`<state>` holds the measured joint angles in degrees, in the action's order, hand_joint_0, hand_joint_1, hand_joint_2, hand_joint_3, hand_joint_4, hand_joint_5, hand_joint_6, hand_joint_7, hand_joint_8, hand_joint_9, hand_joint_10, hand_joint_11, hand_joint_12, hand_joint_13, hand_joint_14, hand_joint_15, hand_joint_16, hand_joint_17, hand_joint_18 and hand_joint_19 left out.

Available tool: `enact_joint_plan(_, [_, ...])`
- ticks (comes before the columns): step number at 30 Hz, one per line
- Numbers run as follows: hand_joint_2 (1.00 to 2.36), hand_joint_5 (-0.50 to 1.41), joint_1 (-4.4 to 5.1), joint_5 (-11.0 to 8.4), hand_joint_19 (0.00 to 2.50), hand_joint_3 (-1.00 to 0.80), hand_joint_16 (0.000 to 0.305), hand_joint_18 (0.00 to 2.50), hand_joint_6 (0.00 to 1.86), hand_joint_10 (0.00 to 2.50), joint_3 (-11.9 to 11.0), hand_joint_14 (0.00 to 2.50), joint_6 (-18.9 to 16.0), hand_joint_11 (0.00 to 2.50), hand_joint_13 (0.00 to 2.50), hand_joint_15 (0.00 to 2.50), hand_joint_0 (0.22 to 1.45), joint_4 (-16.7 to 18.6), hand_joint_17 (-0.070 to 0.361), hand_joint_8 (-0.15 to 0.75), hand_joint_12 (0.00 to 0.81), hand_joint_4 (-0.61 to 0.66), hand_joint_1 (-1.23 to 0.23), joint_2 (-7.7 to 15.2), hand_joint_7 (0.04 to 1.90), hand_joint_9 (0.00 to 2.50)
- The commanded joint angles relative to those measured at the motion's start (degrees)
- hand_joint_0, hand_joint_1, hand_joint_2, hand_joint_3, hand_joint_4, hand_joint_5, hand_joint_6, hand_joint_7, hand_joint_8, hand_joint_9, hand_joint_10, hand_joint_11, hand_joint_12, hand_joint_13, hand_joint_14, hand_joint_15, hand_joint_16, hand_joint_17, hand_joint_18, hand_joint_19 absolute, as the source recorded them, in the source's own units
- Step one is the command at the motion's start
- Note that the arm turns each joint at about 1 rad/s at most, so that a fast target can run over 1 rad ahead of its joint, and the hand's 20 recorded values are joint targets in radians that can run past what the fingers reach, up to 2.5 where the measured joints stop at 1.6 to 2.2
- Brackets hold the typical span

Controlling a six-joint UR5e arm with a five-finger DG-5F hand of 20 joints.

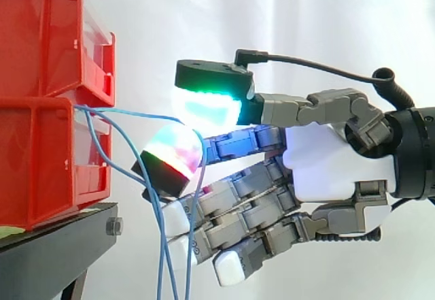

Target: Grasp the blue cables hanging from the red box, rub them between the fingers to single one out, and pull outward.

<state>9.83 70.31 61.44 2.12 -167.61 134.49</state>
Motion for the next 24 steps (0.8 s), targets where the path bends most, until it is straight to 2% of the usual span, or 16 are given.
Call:
enact_joint_plan(1, [1.01, -0.07, 0.01, 0.00, 0.44, -0.24, 0.044, 0.76, 0.51, 0.01, 0.00, 0.01, -0.01, 0.29, 0.82, 0.26, 0.61, 0.00, 0.098, 0.271, 0.361, 0.24, -0.45, -0.02, 1.36, 0.98])
enact_joint_plan(12, [1.01, -0.07, -0.07, 0.00, 0.45, -0.32, 0.044, 0.76, 0.52, 0.01, 0.00, 0.01, -0.01, 0.31, 0.82, 0.27, 0.58, 0.00, 0.098, 0.276, 0.361, 0.24, -0.48, -0.02, 1.37, 0.98])
enact_joint_plan(17, [1.00, -0.07, 0.01, 0.00, 0.45, -0.49, 0.043, 0.75, 0.52, 0.01, 0.00, 0.01, -0.01, 0.32, 0.82, 0.27, 0.52, 0.00, 0.096, 0.275, 0.356, 0.24, -0.43, -0.02, 1.36, 0.97])
enact_joint_plan(24, [1.00, -0.07, -0.07, 0.00, 0.45, -0.50, 0.043, 0.76, 0.53, 0.01, 0.00, 0.01, -0.01, 0.31, 0.83, 0.27, 0.51, 0.00, 0.097, 0.275, 0.361, 0.25, -0.38, -0.02, 1.35, 0.99])
